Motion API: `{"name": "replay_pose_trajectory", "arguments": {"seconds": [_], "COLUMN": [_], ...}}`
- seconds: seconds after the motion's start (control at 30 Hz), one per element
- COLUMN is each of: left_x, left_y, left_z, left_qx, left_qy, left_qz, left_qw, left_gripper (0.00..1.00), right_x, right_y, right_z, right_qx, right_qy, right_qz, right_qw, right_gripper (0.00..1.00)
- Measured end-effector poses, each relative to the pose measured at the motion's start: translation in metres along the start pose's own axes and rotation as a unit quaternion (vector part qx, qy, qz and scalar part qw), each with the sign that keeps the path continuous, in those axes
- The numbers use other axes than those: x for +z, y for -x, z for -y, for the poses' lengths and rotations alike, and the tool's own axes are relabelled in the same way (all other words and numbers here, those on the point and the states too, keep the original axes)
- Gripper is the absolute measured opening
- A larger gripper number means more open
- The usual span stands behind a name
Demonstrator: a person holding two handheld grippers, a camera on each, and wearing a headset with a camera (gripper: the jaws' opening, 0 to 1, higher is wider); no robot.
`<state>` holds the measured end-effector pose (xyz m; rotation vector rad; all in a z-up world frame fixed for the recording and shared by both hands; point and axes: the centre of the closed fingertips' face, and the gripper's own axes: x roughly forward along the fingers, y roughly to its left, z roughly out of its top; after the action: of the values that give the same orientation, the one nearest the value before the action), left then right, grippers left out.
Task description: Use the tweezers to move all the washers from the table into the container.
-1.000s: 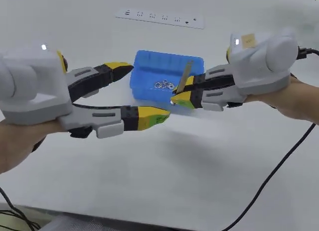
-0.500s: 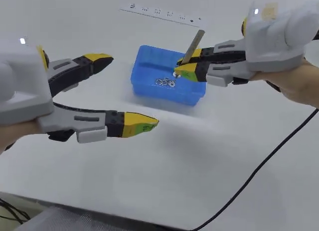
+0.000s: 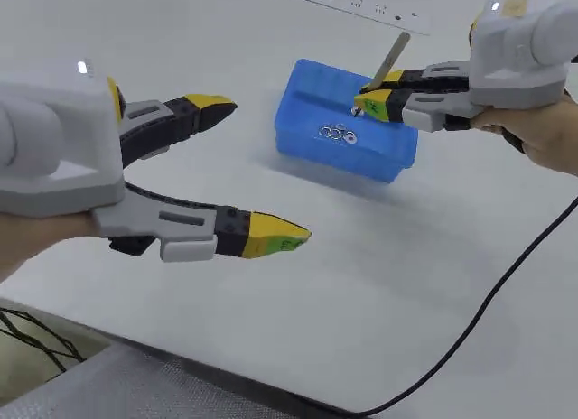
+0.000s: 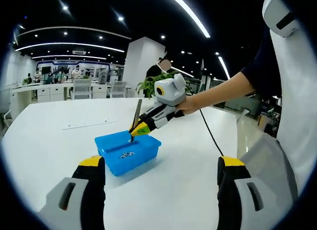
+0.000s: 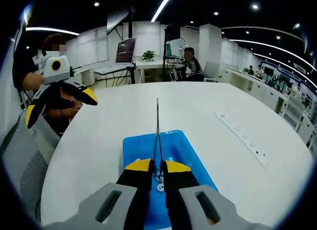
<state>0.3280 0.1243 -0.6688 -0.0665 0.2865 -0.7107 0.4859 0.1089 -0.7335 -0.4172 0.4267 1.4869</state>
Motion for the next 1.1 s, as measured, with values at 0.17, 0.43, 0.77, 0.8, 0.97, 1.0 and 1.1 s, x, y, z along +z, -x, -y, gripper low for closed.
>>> {"name": "replay_pose_trajectory", "arguments": {"seconds": [0.17,0.43,0.77,0.8,0.97,1.0,1.1], "left_x": [-0.002,-0.009,-0.011,-0.011,-0.012,-0.012,-0.013], "left_y": [-0.001,-0.002,0.001,0.001,0.002,0.002,0.002], "left_z": [-0.003,-0.006,-0.008,-0.008,-0.008,-0.008,-0.008], "left_qx": [0.003,0.004,0.001,0.001,0.000,-0.001,0.000], "left_qy": [0.010,0.007,0.009,0.008,0.007,0.007,0.007], "left_qz": [-0.002,-0.015,-0.017,-0.017,-0.020,-0.021,-0.020], "left_qw": [0.9999,0.9999,0.9998,0.9998,0.9998,0.9998,0.9998], "left_gripper": [1.00,1.00,0.99,0.99,0.99,0.99,0.99], "right_x": [-0.011,-0.026,-0.028,-0.028,-0.029,-0.028,-0.025], "right_y": [-0.010,-0.012,-0.012,-0.012,-0.011,-0.010,-0.009], "right_z": [0.002,0.002,-0.004,-0.004,-0.007,-0.007,-0.007], "right_qx": [0.006,0.014,0.015,0.015,0.013,0.013,0.009], "right_qy": [0.012,0.013,0.008,0.007,0.007,0.007,0.005], "right_qz": [-0.017,-0.035,-0.036,-0.037,-0.039,-0.038,-0.035], "right_qw": [0.9998,0.9992,0.9992,0.9992,0.9991,0.9992,0.9993], "right_gripper": [0.10,0.10,0.10,0.11,0.11,0.11,0.10]}}
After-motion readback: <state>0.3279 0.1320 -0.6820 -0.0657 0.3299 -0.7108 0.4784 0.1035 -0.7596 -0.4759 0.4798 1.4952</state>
